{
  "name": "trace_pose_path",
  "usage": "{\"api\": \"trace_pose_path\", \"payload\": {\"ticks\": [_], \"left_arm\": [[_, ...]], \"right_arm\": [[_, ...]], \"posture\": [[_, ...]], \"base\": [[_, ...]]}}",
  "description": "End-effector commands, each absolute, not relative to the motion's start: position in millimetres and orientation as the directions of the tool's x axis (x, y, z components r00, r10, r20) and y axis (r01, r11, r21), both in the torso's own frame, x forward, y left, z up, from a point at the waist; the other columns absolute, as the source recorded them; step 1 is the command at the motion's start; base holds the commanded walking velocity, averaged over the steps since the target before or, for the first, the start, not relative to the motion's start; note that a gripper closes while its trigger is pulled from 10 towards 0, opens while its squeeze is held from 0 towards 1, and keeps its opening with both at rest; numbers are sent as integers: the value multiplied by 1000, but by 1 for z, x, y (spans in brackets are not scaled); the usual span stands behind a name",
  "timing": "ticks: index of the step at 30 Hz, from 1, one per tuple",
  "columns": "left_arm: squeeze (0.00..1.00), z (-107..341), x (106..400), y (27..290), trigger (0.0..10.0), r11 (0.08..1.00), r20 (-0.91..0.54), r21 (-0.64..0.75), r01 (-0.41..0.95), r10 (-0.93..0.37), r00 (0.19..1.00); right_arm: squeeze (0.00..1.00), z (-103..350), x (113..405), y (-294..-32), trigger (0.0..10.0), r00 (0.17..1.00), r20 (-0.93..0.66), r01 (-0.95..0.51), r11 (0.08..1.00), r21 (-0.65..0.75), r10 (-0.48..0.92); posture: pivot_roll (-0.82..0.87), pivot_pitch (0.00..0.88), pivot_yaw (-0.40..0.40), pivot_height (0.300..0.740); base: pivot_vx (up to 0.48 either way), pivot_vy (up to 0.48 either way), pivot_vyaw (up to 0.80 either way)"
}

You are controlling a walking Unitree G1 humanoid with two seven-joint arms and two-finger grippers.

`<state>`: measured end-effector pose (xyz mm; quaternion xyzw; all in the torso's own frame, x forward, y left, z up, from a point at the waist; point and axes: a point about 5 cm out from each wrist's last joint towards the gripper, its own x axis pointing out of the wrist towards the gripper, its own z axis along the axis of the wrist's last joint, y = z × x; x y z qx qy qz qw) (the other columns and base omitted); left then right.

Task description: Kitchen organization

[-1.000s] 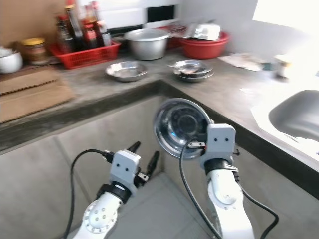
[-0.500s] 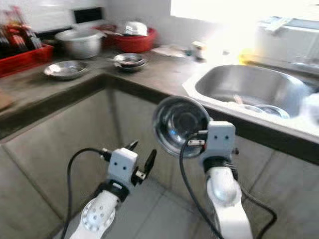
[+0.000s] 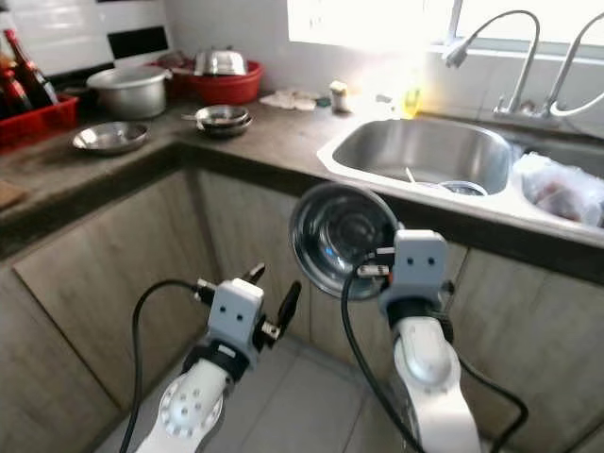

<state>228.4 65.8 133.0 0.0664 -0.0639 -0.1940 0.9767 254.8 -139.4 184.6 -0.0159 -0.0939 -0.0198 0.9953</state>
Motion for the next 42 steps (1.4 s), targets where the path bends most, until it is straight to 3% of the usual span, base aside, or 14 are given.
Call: {"api": "trace_pose_path", "payload": {"ticks": [1,22,42], "left_arm": [[0,136,230,65,10000,913,109,168,372,-392,914],[0,136,232,66,10000,913,109,167,372,-392,913],[0,142,237,66,10000,913,128,174,370,-393,911]], "right_arm": [[0,189,255,-139,10000,978,205,42,999,-19,-37],[0,195,257,-139,10000,972,232,45,999,-15,-40],[0,231,276,-153,10000,935,350,73,997,-31,-57]], "posture": [[169,9,-34,740],[169,12,-33,740],[168,0,-35,740]], "base": [[386,0,0],[342,0,0],[342,0,0]]}}
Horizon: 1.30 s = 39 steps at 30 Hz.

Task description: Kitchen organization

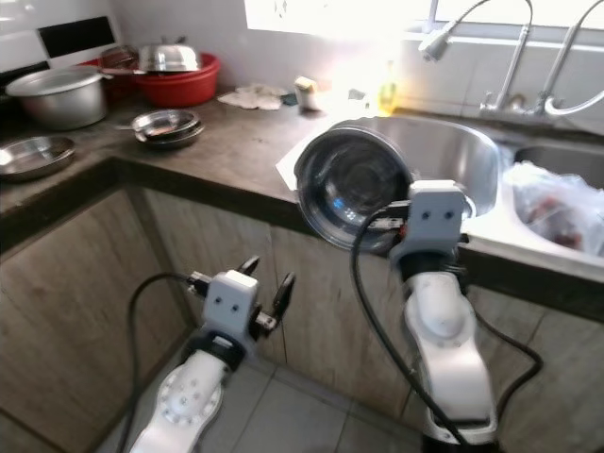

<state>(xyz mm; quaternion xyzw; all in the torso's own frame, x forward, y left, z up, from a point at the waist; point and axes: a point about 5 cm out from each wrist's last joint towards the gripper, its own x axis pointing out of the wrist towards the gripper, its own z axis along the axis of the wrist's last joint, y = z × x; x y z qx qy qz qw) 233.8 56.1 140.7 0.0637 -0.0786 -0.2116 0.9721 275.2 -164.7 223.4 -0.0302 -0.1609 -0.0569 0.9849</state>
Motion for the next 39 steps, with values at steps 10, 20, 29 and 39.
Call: {"api": "trace_pose_path", "payload": {"ticks": [10,20,29,39], "left_arm": [[0,141,239,68,10000,915,130,175,364,-388,912],[0,154,244,64,10000,914,175,176,366,-395,902],[0,153,244,65,10000,914,173,179,365,-394,903],[0,151,244,66,10000,914,164,180,362,-391,906]], "right_arm": [[0,231,280,-155,10000,937,346,65,997,-39,-48],[0,230,283,-156,10000,942,335,57,998,-41,-40],[0,226,287,-156,10000,948,315,50,998,-47,-33],[0,226,288,-155,10000,949,315,43,997,-62,-21]], "posture": [[168,0,-40,740],[169,0,-42,740],[165,0,-44,740],[165,0,-44,740]], "base": [[280,0,0],[314,0,0],[268,0,0],[342,0,-212]]}}
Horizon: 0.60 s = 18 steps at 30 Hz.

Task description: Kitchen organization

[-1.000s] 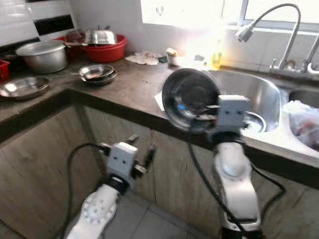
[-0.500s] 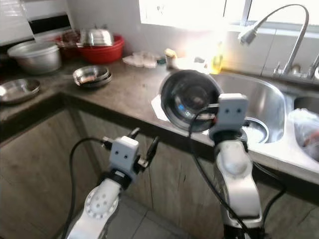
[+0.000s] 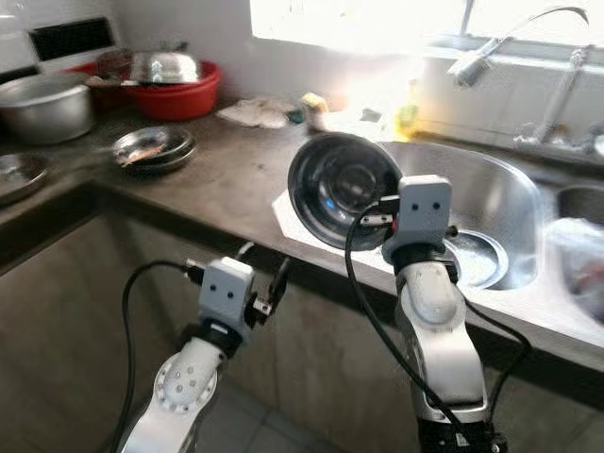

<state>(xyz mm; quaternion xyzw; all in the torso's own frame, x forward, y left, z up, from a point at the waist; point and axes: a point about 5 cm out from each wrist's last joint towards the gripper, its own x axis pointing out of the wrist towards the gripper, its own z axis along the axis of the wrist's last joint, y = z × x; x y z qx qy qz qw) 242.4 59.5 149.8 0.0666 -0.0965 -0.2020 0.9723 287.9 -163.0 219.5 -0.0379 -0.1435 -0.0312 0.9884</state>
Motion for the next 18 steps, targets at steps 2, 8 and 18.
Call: {"api": "trace_pose_path", "payload": {"ticks": [2,8,18], "left_arm": [[0,150,243,66,10000,914,160,182,362,-391,906],[0,149,243,67,10000,914,156,183,363,-392,907],[0,147,243,67,10000,912,147,186,366,-395,907]], "right_arm": [[0,226,288,-155,10000,949,314,44,997,-60,-23],[0,226,289,-154,10000,950,312,43,997,-60,-22],[0,223,290,-155,10000,956,291,50,997,-52,-33]], "posture": [[166,0,-44,740],[167,0,-43,740],[167,0,-39,740]], "base": [[306,0,0],[333,0,0],[370,0,0]]}}
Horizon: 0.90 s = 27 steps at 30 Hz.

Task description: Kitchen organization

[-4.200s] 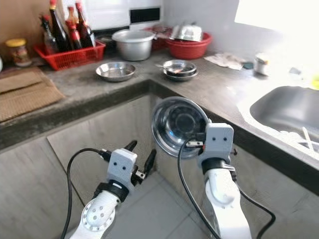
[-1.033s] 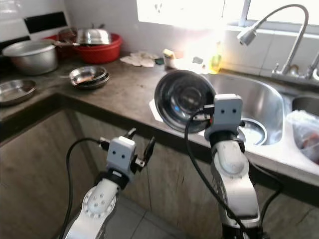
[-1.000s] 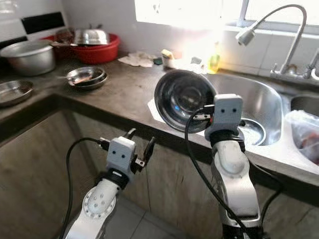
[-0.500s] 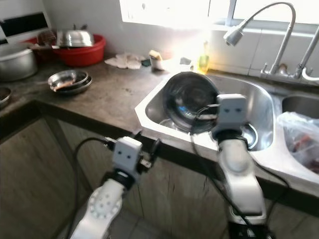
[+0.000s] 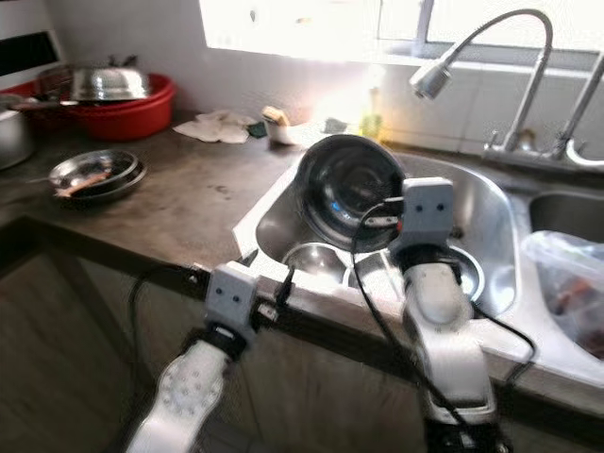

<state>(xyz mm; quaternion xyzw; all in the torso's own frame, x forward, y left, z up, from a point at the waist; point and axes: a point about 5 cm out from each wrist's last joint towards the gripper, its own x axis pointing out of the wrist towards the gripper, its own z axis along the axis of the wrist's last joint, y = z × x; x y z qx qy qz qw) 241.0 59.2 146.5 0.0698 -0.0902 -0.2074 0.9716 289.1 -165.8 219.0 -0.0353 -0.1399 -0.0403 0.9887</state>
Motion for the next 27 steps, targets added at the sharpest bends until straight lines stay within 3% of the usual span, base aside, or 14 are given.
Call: {"api": "trace_pose_path", "payload": {"ticks": [1,6,9,16,22,27], "left_arm": [[0,147,243,67,10000,911,146,187,367,-395,907],[0,145,244,68,10000,917,128,179,358,-382,915],[0,144,243,67,10000,916,127,180,359,-383,915],[0,144,242,67,10000,916,127,176,360,-384,915],[0,144,240,67,10000,917,122,176,358,-382,916],[0,142,237,67,10000,918,113,176,356,-378,919]], "right_arm": [[0,222,291,-155,10000,959,282,48,997,-57,-30],[0,215,293,-158,10000,972,231,51,997,-62,-35],[0,197,299,-158,10000,996,88,37,996,-81,-30],[0,178,305,-160,10000,998,-62,32,999,-21,-33],[0,168,329,-180,10000,965,-239,123,992,42,-109],[0,147,344,-178,10000,933,-360,55,993,101,-15]], "posture": [[168,0,-41,740],[169,0,-44,740],[165,1,-42,740],[168,6,-49,740],[172,17,-53,740],[182,27,-62,740]], "base": [[446,0,0],[171,0,-754],[0,0,0],[0,0,0],[0,0,0],[0,0,0]]}}
